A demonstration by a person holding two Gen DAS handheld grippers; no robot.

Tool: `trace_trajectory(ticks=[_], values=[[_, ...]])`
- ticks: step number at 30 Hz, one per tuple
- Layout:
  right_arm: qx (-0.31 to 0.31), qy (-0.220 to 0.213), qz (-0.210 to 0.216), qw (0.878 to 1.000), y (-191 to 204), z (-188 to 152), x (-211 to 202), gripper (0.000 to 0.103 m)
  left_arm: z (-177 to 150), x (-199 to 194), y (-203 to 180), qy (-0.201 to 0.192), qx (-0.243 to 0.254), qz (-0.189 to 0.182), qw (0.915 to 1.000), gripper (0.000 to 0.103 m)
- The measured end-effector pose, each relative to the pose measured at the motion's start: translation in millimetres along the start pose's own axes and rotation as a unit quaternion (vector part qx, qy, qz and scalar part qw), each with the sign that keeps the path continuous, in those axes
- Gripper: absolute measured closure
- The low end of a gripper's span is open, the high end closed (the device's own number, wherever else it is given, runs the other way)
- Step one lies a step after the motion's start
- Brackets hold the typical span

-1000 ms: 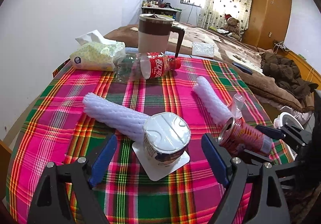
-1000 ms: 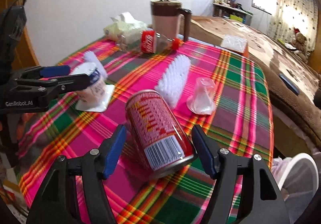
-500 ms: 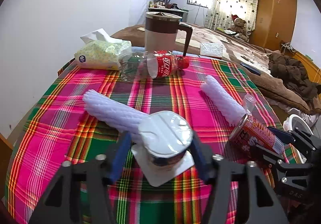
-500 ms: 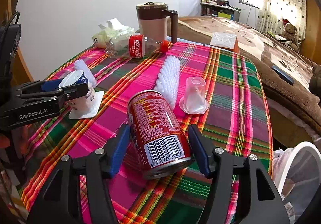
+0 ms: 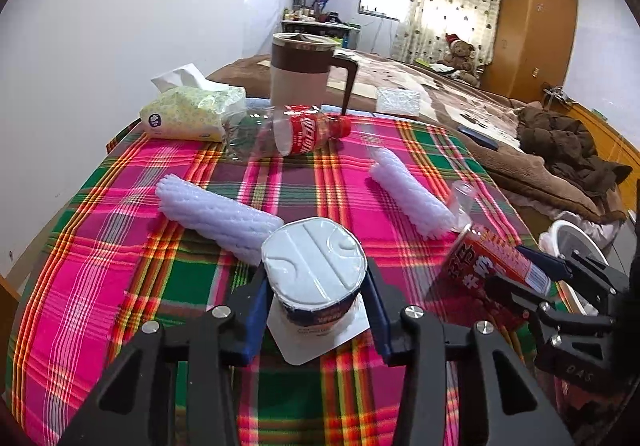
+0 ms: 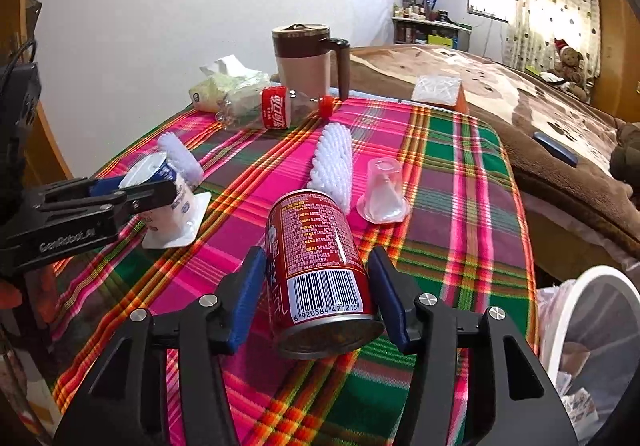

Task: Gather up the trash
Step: 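Carry the yogurt cup in the left tool and can in the right tool over the bin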

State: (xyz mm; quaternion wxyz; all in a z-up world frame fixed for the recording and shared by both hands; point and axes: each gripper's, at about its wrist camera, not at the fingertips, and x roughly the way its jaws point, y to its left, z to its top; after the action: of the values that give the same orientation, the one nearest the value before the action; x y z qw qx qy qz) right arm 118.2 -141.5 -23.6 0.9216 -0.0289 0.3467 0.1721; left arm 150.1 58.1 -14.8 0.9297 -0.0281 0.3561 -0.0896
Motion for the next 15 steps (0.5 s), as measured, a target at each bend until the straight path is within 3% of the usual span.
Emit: trace_trajectory(ticks=[15], values=[[0.043,-0.043,-0.011,0.998,-15.1,-6.6,-32.5,0.049,-3.2,-30.3,-26.0,-0.014,0.024,-0.041,0.9988,0.058]])
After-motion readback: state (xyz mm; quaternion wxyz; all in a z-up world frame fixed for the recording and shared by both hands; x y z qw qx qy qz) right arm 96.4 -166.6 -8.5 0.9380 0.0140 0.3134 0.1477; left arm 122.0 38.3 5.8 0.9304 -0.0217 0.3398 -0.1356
